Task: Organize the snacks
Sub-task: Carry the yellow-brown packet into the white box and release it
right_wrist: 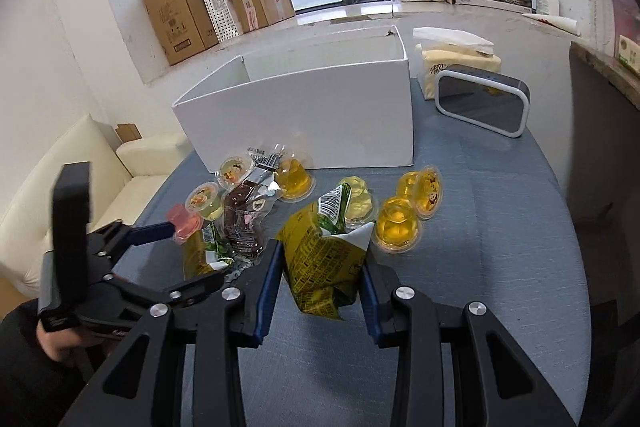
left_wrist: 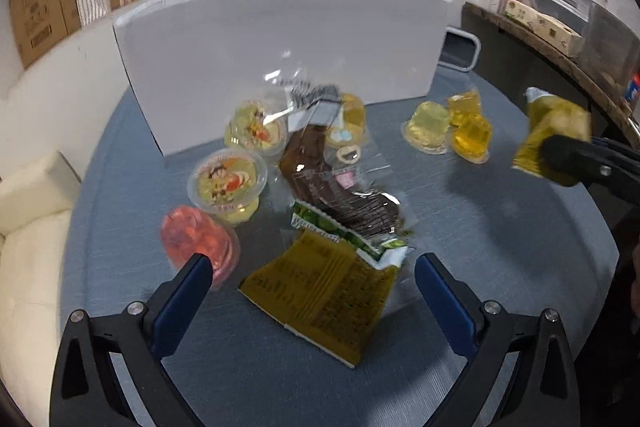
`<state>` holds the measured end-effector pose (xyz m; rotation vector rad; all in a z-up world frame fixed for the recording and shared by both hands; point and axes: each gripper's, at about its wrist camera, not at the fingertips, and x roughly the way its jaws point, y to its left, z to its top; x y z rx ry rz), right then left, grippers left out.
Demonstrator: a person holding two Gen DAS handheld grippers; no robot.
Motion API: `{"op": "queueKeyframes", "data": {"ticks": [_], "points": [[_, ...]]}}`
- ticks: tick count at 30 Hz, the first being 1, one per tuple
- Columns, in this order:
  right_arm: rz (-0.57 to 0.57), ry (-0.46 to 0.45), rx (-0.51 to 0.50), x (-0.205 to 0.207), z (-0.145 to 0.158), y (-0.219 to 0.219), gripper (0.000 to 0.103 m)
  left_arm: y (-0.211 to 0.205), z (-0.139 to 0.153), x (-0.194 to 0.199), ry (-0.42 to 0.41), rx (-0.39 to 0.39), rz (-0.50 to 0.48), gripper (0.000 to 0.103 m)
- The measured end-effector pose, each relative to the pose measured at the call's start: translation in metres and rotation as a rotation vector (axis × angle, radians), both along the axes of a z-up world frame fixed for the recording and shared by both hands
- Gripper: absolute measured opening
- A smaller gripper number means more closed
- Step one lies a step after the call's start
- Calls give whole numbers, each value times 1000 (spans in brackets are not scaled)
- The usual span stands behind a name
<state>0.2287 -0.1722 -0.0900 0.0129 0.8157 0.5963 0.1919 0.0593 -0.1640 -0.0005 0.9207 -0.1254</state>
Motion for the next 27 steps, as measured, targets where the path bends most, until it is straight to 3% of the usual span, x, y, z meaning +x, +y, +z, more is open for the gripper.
{"op": "queueKeyframes", "data": {"ticks": [3, 4, 7, 18, 27], "points": [[-8, 8, 9, 0, -1, -2, 39, -2, -7, 3, 4, 15, -5, 85], [-5, 14, 8, 1, -2, -1, 39, -1, -5, 3, -3, 14, -4, 73], [1, 17, 6, -1, -4, 0, 39, 10, 1, 5, 11, -65, 21, 56], [33, -9, 16, -4, 6, 10, 39, 14, 72, -17, -179, -115, 38, 54], [40, -113, 46, 34, 56, 21, 39, 21, 129, 20, -285, -95, 56, 54]]}}
